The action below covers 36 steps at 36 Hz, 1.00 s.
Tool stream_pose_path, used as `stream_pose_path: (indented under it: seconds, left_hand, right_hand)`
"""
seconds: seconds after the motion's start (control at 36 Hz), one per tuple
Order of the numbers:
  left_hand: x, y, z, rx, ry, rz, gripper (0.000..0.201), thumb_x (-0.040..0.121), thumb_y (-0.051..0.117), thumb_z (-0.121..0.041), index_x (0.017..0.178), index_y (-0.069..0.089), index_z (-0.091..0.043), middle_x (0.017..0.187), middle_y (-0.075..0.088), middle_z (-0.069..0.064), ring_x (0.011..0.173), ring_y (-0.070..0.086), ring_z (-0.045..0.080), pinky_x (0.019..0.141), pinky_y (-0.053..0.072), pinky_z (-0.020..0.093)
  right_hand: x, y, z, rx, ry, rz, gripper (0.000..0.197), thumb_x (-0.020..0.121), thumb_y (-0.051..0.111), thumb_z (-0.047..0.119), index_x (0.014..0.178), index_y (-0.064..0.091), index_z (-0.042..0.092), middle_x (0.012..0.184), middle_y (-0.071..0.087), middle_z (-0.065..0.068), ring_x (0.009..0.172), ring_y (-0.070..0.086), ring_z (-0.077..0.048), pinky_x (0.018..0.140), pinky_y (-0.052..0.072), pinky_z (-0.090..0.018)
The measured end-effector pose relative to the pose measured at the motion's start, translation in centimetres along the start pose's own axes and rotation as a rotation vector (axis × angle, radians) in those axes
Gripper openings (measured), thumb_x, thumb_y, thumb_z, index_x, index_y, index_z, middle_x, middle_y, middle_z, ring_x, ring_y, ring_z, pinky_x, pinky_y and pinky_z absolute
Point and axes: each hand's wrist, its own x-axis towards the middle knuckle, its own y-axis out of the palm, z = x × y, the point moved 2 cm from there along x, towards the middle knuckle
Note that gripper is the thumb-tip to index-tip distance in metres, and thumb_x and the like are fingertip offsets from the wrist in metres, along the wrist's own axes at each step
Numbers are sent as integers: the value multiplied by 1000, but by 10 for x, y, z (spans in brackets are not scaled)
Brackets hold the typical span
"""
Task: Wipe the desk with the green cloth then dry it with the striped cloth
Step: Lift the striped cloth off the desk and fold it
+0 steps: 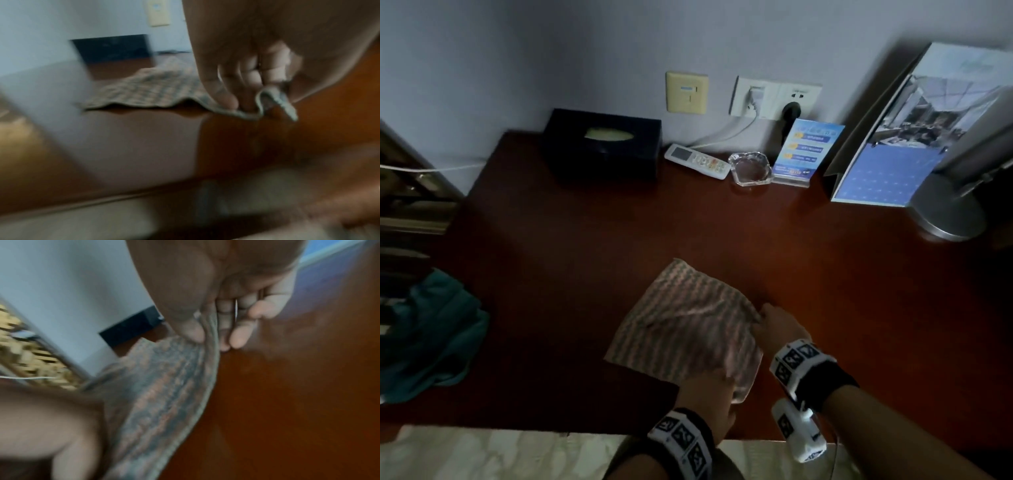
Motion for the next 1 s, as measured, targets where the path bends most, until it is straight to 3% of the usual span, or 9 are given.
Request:
stream_pose_path:
  seconds: [0.08, 0.17, 0.36, 0.47, 0.61, 0.75, 0.83, 0.92, 1.0]
  left_hand:
    - [-11, -12, 13, -220, -63, -56, 33, 89, 53, -29, 117, 55, -13, 120, 56, 6, 114, 52, 23, 91, 40, 30]
    - [-28, -40, 36, -456, -81, -174, 19, 89, 52, -22, 105, 54, -13, 97, 55, 5, 96, 54, 20, 74, 36, 24]
    - [-70, -123, 94, -723, -118, -437, 14, 97, 41, -16, 109, 49, -16, 88, 53, -5, 78, 52, 11, 64, 36, 21]
    - [-92, -164, 131, -828, -103, -583, 12, 96, 41, -14, 96, 51, -10, 74, 49, -3, 61, 42, 6, 54, 34, 19]
    - [-124, -201, 193, -713, -127, -728, 9, 91, 54, -23, 85, 49, -20, 73, 52, -6, 65, 48, 9, 56, 34, 21]
    - [-162, -230, 253, -544, -149, -887, 4, 92, 53, -27, 88, 50, -26, 81, 57, -6, 80, 57, 15, 72, 46, 32]
    - [-182, -249, 279, -471, -138, -1030, 3, 91, 54, -25, 90, 52, -24, 78, 56, -8, 75, 55, 12, 68, 44, 31]
    - [-197, -262, 300, -437, -101, -1132, 6, 91, 55, -28, 87, 51, -25, 71, 54, -11, 66, 52, 4, 58, 40, 24]
    - [-202, -267, 317, -406, -97, -1143, 9, 90, 56, -30, 86, 52, -22, 73, 57, -6, 70, 57, 14, 61, 47, 36]
  right_hand:
    - [-7, -12, 10, 225, 8, -34, 19, 92, 45, 34, 93, 46, 16, 87, 57, -3, 76, 57, -21, 66, 46, -32]
    - [-10, -29, 30, 414, -32, -95, 17, 91, 53, 22, 93, 42, 11, 80, 54, -7, 73, 55, -24, 62, 41, -30]
    - [-8, -75, 118, 530, -205, -226, 30, 84, 63, 11, 107, 44, 12, 87, 63, -12, 77, 66, -32, 69, 57, -42]
    - [-6, -90, 178, 639, -250, -281, 41, 80, 64, 7, 115, 44, 17, 93, 64, -13, 80, 66, -31, 69, 57, -40]
    - [-5, -93, 263, 664, -352, -281, 39, 80, 59, 1, 111, 46, 19, 89, 65, -10, 81, 65, -28, 73, 56, -42]
    - [-3, -94, 348, 721, -509, -274, 27, 88, 52, 3, 110, 49, 18, 85, 64, -3, 78, 66, -25, 71, 56, -40]
    - [1, -95, 394, 737, -584, -275, 30, 91, 48, 6, 114, 48, 25, 87, 66, -8, 73, 64, -23, 68, 56, -41]
    - [8, -99, 435, 802, -653, -279, 36, 91, 44, 2, 117, 47, 26, 86, 65, -6, 64, 59, -14, 55, 50, -28]
    - [17, -102, 468, 834, -705, -258, 39, 87, 43, 2, 116, 49, 29, 91, 66, -11, 70, 62, -20, 59, 51, -32]
